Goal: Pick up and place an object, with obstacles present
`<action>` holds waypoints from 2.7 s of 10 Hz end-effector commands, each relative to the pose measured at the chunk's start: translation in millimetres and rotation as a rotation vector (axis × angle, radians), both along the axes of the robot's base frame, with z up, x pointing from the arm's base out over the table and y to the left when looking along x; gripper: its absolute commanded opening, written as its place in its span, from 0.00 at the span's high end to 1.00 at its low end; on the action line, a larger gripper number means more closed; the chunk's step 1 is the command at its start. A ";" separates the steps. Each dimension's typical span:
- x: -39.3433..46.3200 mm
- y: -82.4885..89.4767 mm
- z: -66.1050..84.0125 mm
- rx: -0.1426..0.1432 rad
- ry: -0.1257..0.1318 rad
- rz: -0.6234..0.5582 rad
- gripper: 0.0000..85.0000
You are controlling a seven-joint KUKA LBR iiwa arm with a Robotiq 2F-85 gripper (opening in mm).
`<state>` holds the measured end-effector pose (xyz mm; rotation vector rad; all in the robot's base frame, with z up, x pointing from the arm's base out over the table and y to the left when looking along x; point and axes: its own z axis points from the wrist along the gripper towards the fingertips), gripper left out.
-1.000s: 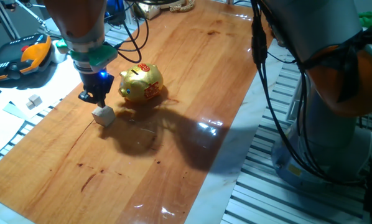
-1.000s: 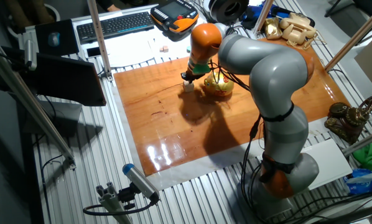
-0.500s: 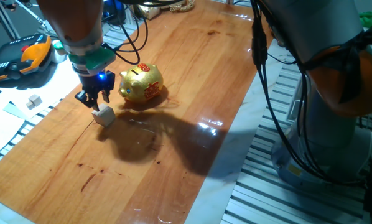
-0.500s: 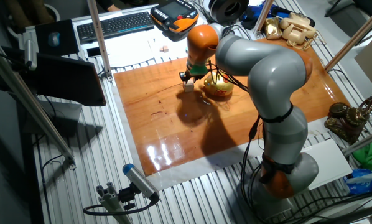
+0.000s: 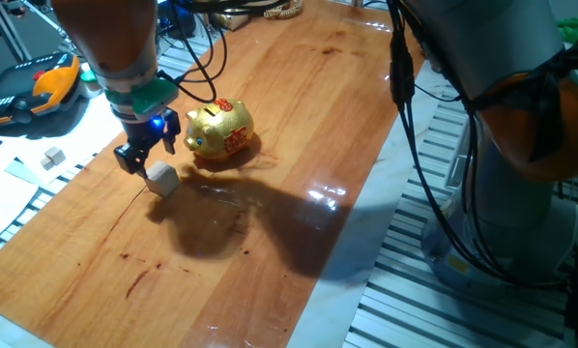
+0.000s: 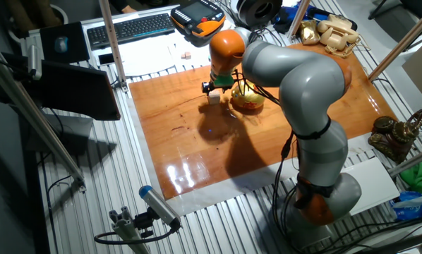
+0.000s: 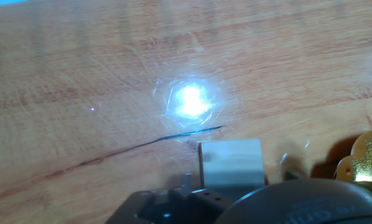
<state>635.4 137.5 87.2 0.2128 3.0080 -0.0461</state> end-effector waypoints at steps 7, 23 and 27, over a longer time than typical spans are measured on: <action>5.0 1.1 -20.0 0.014 0.003 -0.005 0.00; 8.0 1.1 -46.2 -0.005 0.021 0.080 0.20; 8.1 0.6 -45.5 -0.012 0.030 0.095 0.20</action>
